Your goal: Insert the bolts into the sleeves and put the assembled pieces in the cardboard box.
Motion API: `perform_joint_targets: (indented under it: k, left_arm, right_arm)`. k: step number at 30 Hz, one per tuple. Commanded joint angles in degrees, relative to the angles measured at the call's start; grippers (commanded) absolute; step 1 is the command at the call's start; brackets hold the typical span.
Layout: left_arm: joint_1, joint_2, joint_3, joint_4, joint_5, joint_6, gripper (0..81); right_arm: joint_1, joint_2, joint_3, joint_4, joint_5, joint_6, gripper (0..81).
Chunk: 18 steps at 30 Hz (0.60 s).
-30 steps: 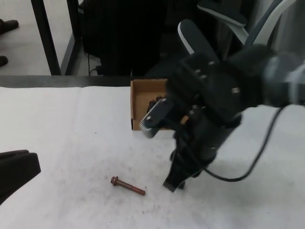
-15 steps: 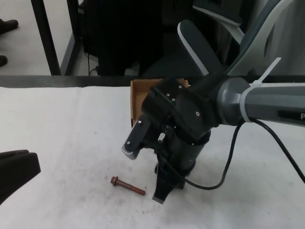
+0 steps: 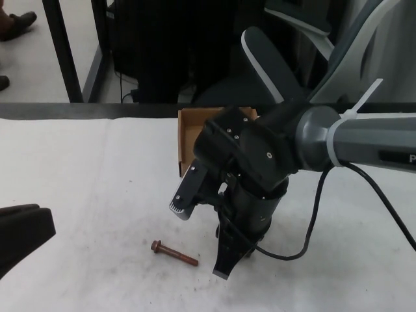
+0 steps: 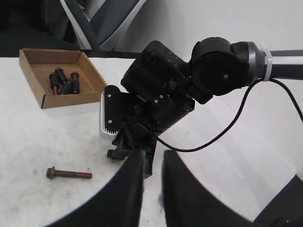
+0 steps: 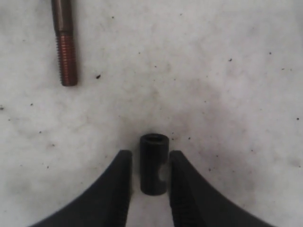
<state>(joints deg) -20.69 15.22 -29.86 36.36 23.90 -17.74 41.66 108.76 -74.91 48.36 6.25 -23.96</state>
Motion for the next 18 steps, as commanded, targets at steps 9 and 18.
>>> perform_joint_targets:
  k: [9,18]
  left_arm:
    - [0.0,-0.4,-0.1,-0.2,-0.3,0.2,14.3]
    - [0.0,-0.4,-0.1,-0.2,-0.7,0.2,14.3]
  right_arm:
    - [0.1,1.8,-0.3,0.6,-0.1,-0.6,25.9]
    - [0.0,2.6,-0.3,2.3,0.2,-0.6,25.9]
